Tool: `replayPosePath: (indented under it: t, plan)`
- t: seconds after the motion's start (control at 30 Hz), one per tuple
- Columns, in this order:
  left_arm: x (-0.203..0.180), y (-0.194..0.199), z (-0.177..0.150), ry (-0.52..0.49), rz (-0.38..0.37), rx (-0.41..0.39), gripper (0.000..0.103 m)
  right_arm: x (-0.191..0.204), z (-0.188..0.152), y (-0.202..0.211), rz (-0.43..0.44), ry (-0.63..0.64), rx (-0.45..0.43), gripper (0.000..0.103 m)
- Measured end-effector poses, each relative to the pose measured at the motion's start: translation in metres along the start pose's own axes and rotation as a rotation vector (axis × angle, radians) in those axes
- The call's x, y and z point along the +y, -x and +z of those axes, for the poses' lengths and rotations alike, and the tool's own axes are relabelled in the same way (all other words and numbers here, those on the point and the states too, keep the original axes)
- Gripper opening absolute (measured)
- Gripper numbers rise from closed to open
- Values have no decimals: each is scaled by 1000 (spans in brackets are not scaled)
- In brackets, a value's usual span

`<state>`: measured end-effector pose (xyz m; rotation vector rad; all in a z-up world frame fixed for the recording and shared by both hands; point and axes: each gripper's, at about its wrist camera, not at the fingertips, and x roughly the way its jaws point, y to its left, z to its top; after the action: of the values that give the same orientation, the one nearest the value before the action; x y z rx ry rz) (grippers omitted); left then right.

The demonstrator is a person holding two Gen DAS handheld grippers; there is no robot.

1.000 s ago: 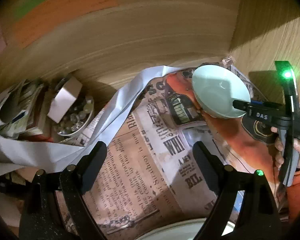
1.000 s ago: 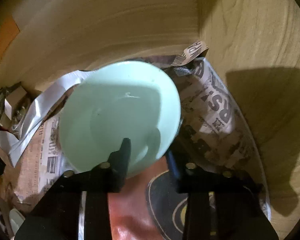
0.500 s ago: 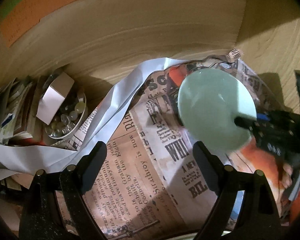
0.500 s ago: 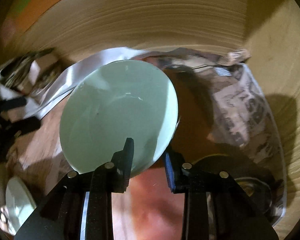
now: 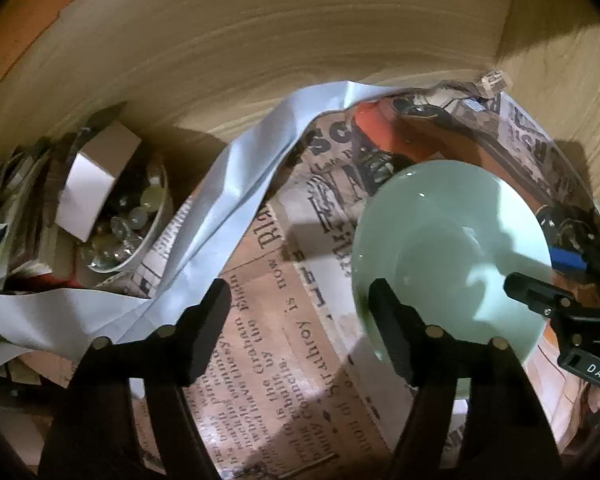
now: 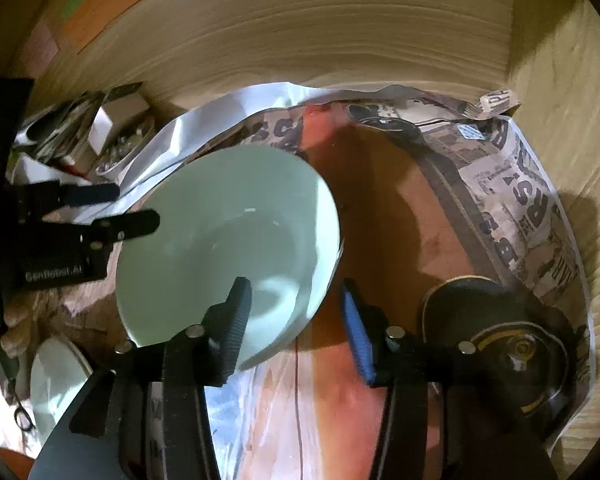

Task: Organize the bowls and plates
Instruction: 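Grasp the mint green bowl rim with the left gripper and lift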

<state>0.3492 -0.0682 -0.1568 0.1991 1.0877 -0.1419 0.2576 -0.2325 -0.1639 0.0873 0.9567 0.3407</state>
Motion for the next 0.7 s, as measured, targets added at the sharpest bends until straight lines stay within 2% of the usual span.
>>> replayPosePath:
  t: [0.1,0.17,0.2,0.27,0.43,0.47,0.7]
  plan:
    - [-5,-2,0,-18,1,-4,66,-3,3,-3,-23,-10,-24,42]
    - [-9,-4,0,-41,5,-9,62,-3,5,-8,-41,-7,-24,31]
    - [-11,-4,-1,-53,2,-11,57,-4,5,-10,-32,-10,-14,24]
    - [-15,-5,-1,-80,-13,-10,49,-4,5,-12,-4,-15,-7,20]
    - [-24,-5,-2,-116,-54,6,21,2,6,-9,-11,-11,-22,19]
    - [-25,-5,-2,-120,-57,8,18,3,6,-7,-11,-12,-25,19]
    - [-25,-3,-3,-111,-56,13,16,7,3,5,4,-29,-44,17]
